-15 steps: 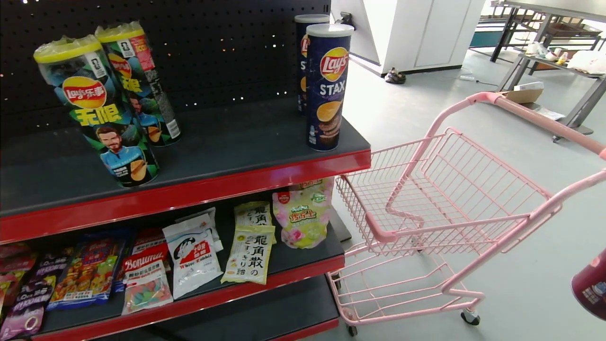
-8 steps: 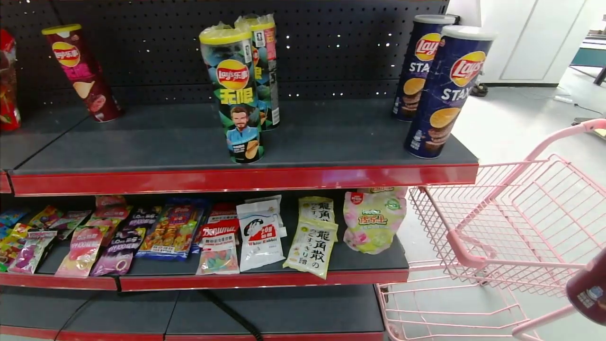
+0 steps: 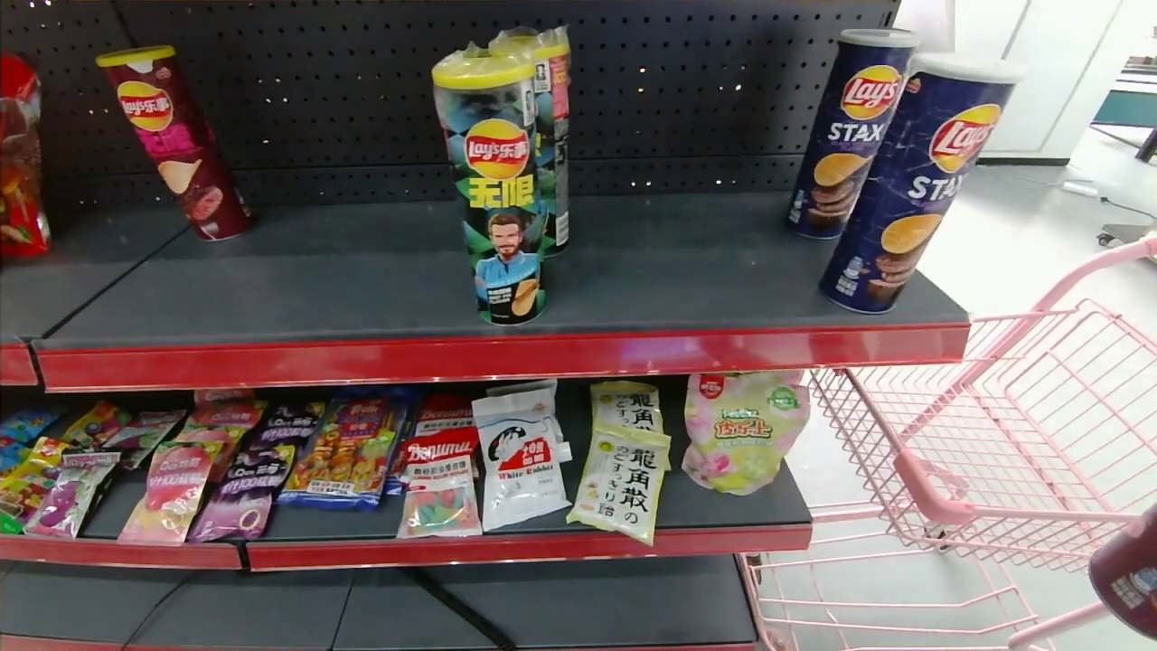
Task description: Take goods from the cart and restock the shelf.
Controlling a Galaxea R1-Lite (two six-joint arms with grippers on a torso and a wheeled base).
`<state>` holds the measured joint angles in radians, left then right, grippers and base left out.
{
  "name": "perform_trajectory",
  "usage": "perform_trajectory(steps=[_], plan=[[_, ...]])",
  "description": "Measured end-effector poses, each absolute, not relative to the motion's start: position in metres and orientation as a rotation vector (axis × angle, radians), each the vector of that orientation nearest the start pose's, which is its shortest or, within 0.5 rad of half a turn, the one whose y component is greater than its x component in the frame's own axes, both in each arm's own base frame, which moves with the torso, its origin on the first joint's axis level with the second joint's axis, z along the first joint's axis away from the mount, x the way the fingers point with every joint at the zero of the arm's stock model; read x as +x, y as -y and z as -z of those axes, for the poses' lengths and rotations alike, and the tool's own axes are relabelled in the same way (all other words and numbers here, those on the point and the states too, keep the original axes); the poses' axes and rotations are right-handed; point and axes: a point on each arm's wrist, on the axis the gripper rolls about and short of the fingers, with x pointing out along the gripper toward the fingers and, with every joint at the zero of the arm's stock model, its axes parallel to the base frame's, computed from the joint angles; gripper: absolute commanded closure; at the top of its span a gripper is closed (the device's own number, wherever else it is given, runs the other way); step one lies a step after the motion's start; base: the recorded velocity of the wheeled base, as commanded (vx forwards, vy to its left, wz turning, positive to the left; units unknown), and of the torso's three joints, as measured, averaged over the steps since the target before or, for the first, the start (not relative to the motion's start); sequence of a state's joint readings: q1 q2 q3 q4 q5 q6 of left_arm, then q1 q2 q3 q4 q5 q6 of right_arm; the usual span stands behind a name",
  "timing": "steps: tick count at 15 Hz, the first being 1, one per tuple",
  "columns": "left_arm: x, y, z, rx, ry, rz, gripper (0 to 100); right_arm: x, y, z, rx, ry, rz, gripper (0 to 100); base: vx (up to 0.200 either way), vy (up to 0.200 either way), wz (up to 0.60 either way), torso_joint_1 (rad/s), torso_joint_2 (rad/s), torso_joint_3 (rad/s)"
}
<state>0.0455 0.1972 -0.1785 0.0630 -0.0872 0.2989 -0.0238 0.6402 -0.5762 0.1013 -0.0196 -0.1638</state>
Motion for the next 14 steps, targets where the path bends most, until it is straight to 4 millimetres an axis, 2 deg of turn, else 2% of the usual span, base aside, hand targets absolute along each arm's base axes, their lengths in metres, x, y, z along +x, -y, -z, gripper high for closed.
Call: perform_trajectory(steps=[14], plan=[[-0.0157,0.0027,-0.1216,0.293,-0.078,0.054,0,0.0332,0.001,-0.2195,-0.173,-0.162,0.019,100,0.0,0.2,0.0,0.003,0.0,0.001]])
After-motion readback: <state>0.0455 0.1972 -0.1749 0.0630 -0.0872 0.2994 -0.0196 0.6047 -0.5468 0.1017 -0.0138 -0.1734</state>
